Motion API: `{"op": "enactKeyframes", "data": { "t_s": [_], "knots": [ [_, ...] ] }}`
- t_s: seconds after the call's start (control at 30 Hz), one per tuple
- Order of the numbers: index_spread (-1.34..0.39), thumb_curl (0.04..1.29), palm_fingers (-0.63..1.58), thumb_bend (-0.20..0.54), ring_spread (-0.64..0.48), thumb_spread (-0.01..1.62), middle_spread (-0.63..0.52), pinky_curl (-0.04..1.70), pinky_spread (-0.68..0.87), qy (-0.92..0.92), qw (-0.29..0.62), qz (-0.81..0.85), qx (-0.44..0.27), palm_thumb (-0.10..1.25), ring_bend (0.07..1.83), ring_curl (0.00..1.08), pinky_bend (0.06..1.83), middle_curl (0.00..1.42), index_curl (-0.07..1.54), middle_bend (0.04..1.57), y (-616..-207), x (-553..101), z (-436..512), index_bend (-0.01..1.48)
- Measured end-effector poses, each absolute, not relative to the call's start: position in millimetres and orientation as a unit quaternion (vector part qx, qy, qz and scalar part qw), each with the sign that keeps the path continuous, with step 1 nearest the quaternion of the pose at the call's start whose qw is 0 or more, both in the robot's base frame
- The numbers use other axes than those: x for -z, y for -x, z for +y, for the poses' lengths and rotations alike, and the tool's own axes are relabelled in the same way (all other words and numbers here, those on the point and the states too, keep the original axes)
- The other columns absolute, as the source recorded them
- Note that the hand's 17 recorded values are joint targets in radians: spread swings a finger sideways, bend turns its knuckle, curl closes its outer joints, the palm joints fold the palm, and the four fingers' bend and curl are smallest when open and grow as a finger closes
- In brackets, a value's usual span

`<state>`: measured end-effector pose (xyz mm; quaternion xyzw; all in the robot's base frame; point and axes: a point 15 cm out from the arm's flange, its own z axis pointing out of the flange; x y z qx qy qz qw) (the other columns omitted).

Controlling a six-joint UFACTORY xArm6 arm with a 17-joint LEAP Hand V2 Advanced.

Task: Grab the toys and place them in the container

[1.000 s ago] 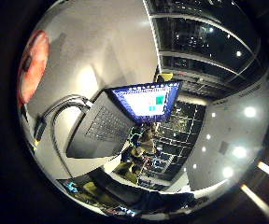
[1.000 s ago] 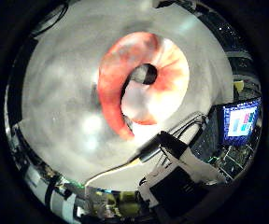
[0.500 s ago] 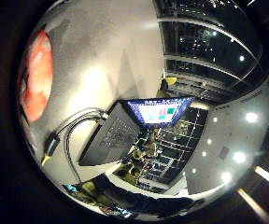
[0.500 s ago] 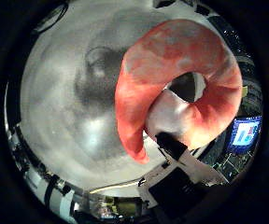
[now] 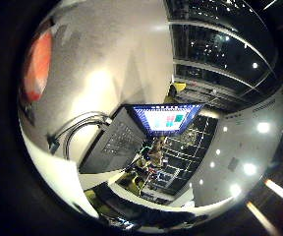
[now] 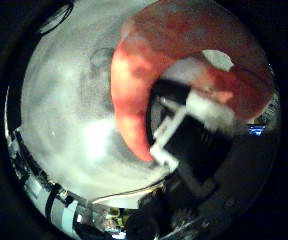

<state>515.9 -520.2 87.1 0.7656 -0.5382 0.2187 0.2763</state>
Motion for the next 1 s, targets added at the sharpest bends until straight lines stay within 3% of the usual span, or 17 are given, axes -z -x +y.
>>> {"op": "enactKeyframes", "data": {
  "t_s": [0.03, 0.1, 0.13, 0.2, 0.33, 0.5, 0.73, 1.0],
  "knots": [
    [-0.48, 0.37, 1.33, -0.023, -0.33, 0.87, -0.31, 0.40, -0.41, -0.766, 0.277, -0.537, -0.216, 0.83, 0.88, 0.46, 0.78, 0.51, 0.28, 0.67, -513, -86, -522, 0.30],
    [-0.48, 0.37, 1.28, -0.023, -0.33, 0.86, -0.31, 0.42, -0.44, -0.766, 0.277, -0.539, -0.214, 0.84, 0.91, 0.47, 0.82, 0.54, 0.31, 0.72, -509, -86, -526, 0.35],
    [-0.49, 0.37, 1.31, -0.023, -0.32, 0.86, -0.29, 0.45, -0.44, -0.765, 0.277, -0.541, -0.212, 0.85, 0.96, 0.50, 0.89, 0.58, 0.38, 0.80, -506, -85, -528, 0.47],
    [-0.48, 0.37, 1.27, -0.026, -0.31, 0.86, -0.28, 0.48, -0.44, -0.756, 0.278, -0.550, -0.220, 0.86, 1.00, 0.52, 0.94, 0.61, 0.43, 0.86, -500, -102, -540, 0.54],
    [-0.44, 0.38, 1.23, -0.027, -0.28, 0.86, -0.23, 0.60, -0.36, -0.739, 0.277, -0.563, -0.243, 0.86, 1.16, 0.60, 1.14, 0.71, 0.60, 1.07, -497, -144, -552, 0.82],
    [-0.37, 0.38, 1.15, -0.027, -0.25, 0.85, -0.20, 0.69, -0.29, -0.715, 0.257, -0.594, -0.266, 0.87, 1.26, 0.66, 1.25, 0.76, 0.74, 1.20, -492, -204, -550, 0.98],
    [-0.31, 0.40, 1.10, -0.025, -0.23, 0.86, -0.16, 0.79, -0.24, -0.698, 0.188, -0.653, -0.227, 0.89, 1.33, 0.71, 1.29, 0.78, 0.85, 1.30, -471, -265, -493, 1.06],
    [-0.28, 0.39, 1.08, -0.019, -0.23, 1.00, -0.14, 0.94, -0.20, -0.728, 0.057, -0.669, -0.140, 0.89, 1.34, 0.74, 1.29, 0.76, 0.89, 1.35, -468, -328, -311, 1.11]
  ]
}}
